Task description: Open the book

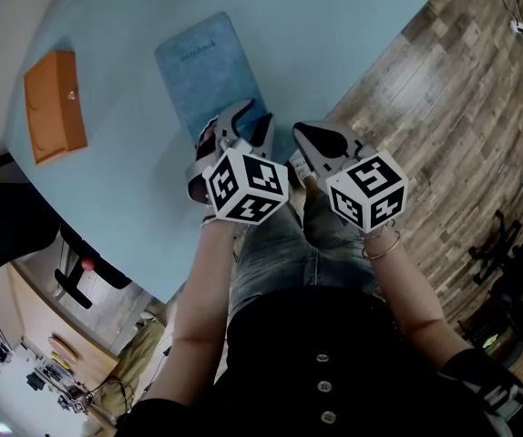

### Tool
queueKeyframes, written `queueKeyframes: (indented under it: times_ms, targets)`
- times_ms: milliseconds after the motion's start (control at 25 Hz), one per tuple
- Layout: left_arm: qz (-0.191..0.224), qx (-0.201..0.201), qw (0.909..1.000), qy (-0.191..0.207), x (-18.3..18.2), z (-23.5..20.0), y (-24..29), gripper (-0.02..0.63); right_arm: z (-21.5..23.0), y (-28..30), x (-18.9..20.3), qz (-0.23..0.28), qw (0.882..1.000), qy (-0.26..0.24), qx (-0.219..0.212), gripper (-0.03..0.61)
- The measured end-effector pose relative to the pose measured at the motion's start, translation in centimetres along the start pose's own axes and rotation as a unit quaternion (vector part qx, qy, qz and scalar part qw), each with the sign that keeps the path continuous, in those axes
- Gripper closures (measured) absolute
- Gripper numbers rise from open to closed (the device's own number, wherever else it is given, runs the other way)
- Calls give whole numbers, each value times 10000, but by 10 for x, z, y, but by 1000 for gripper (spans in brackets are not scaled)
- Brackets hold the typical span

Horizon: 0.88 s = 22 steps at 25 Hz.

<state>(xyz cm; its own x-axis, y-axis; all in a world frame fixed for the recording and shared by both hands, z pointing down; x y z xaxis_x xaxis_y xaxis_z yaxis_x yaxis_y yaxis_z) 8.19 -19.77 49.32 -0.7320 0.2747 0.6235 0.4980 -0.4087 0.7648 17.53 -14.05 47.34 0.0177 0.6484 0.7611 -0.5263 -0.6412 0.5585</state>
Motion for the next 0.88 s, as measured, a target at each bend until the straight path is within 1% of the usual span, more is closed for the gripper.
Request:
queueKeyframes:
  times_ms: [360, 880]
  targets:
    - [-26, 33, 10000, -29, 0, 1, 0, 474, -2, 1, -2, 41, 10000, -22, 3, 577]
    - [-14, 98, 10000, -13, -1, 4, 0, 518, -3, -3, 1, 63, 10000, -16, 64, 577]
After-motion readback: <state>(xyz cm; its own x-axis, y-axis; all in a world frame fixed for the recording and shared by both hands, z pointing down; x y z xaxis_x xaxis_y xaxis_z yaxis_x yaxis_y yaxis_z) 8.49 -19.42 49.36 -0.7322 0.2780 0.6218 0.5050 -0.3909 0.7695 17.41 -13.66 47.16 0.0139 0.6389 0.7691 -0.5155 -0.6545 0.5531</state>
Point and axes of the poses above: the fingertips, and each gripper's own axes: y forward along the fingers, z to its right, x out of its underside, the point moved 6 cm from there along -y, backward along the fingers, and after that the axes turned 5 degrees about -y, right-handed, at the moved point
